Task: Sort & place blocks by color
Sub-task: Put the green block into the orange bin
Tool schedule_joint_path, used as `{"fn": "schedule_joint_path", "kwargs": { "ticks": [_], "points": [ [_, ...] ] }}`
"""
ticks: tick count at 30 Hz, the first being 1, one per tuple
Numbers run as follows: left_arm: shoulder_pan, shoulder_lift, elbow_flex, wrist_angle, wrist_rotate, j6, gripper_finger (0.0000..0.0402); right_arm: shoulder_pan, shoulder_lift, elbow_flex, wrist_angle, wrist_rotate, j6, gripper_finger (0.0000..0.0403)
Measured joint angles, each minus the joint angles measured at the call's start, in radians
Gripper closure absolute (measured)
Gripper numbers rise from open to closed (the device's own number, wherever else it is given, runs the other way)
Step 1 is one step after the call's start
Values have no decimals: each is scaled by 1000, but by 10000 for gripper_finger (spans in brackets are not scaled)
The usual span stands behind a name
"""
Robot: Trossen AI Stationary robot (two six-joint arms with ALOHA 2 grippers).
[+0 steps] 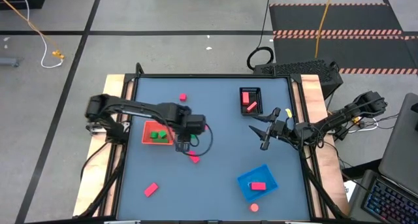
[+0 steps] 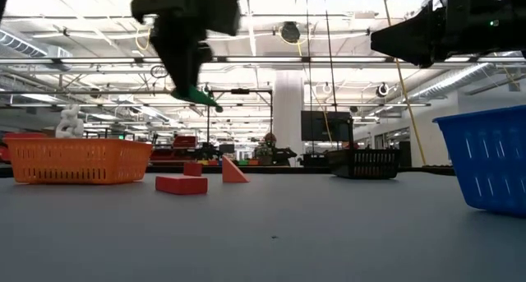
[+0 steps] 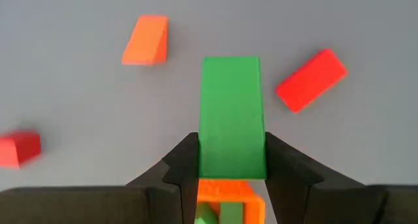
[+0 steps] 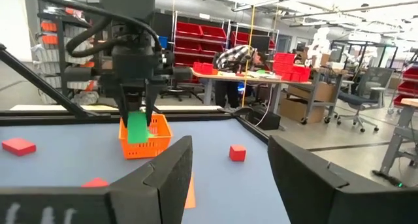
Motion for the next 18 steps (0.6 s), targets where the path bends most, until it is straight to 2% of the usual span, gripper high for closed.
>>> {"fn": "schedule_joint_path", "kwargs": {
  "ticks": [10,18],
  "points": [
    [18,-311,-417,108,-9,-258,269,0,0,0,-20,-1,22,206],
    [52,-433,-593,127,-58,-445,269,0,0,0,-19,-1,22,206]
  ]
}}
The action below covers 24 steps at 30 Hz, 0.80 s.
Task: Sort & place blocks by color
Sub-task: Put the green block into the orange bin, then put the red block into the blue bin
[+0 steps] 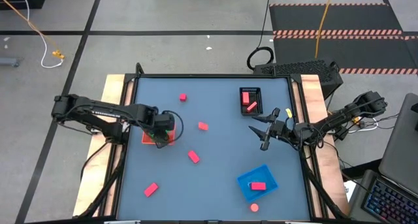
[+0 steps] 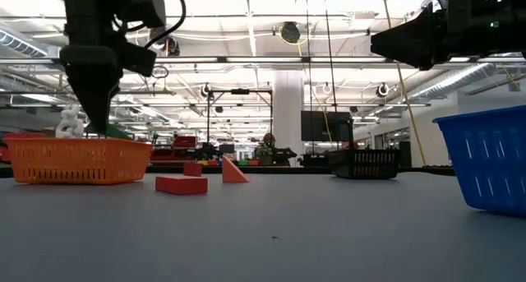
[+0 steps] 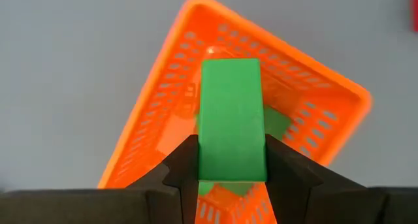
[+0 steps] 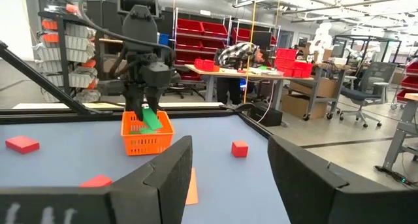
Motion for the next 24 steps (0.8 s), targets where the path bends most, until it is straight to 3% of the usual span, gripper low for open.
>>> {"fn": "schedule_joint_path", "kwargs": {
  "ticks": [8,17,24],
  "points": [
    [34,2,-11,-34,-27,-149,267,0,0,0,-3,0,0,206],
    [33,2,-11,-41,53,-167,163,0,0,0,-8,0,0,206],
    [31,2,-11,12,60,-131,139,0,0,0,-8,0,0,206]
  ]
}}
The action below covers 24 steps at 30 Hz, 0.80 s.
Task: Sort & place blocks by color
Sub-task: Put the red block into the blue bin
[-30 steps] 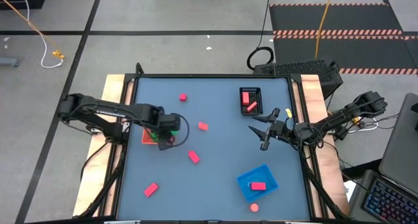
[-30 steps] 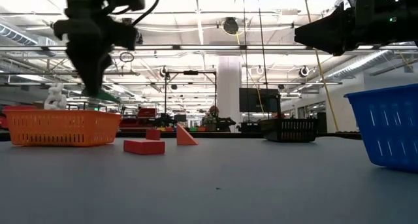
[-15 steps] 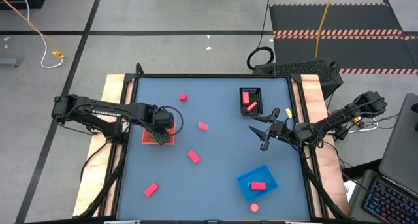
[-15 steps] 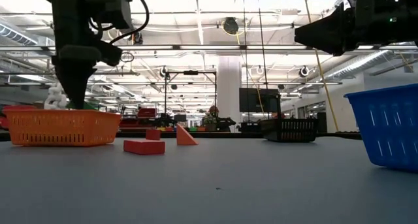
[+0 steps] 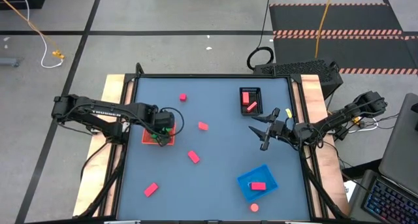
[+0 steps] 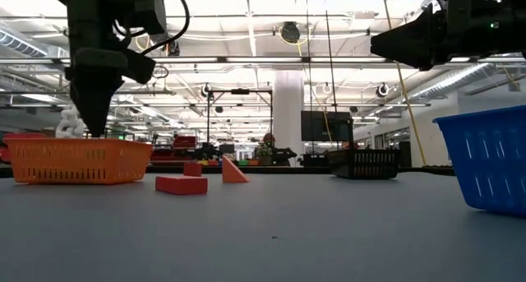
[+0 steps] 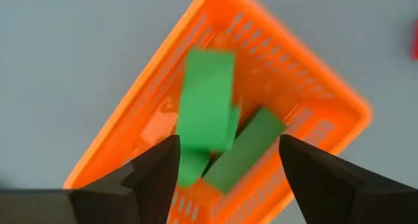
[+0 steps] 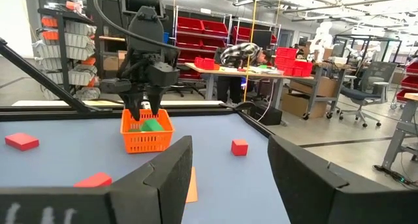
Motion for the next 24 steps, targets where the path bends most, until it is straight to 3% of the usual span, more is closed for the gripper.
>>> {"fn": "schedule_joint_path", "kwargs": {
  "ticks": [5,17,24],
  "points": [
    [-24,0,6,99,11,68,157,0,0,0,0,0,0,206],
    [-122,-3,124,105,48,62,225,0,0,0,-2,0,-1,206],
    [-225,60,125,326,39,293,240,0,0,0,4,0,-1,206]
  ]
}}
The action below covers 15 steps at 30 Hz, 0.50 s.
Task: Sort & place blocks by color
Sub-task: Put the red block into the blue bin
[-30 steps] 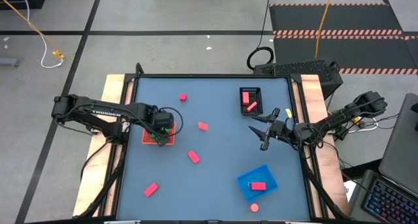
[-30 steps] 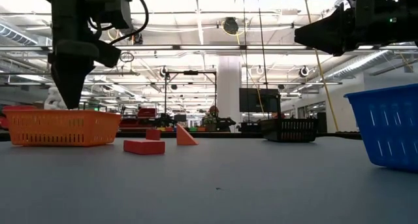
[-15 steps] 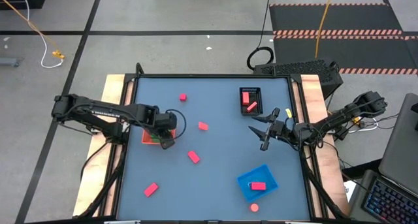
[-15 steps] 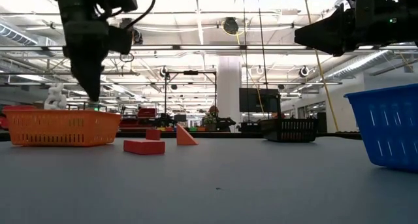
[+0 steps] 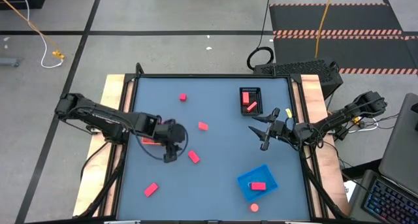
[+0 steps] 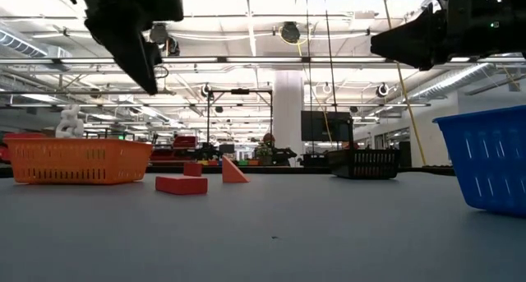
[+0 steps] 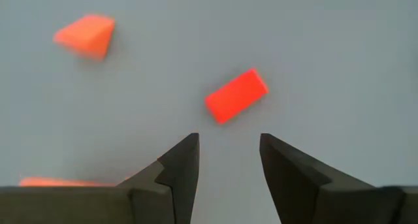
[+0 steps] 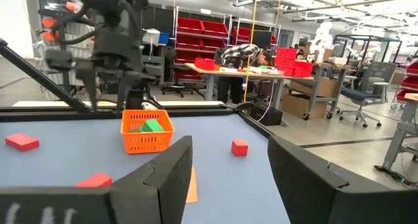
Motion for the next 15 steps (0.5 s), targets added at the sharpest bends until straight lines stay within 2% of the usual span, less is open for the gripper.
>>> {"fn": "schedule_joint_path", "kwargs": {
  "ticks": [7,11,15],
  "points": [
    [-14,156,0,251,63,180,240,0,0,0,4,-1,0,206],
    [-7,238,0,279,87,283,235,0,0,0,-1,-2,-4,206],
    [-2,290,0,279,87,339,208,0,0,0,-9,-2,-7,206]
  ]
}}
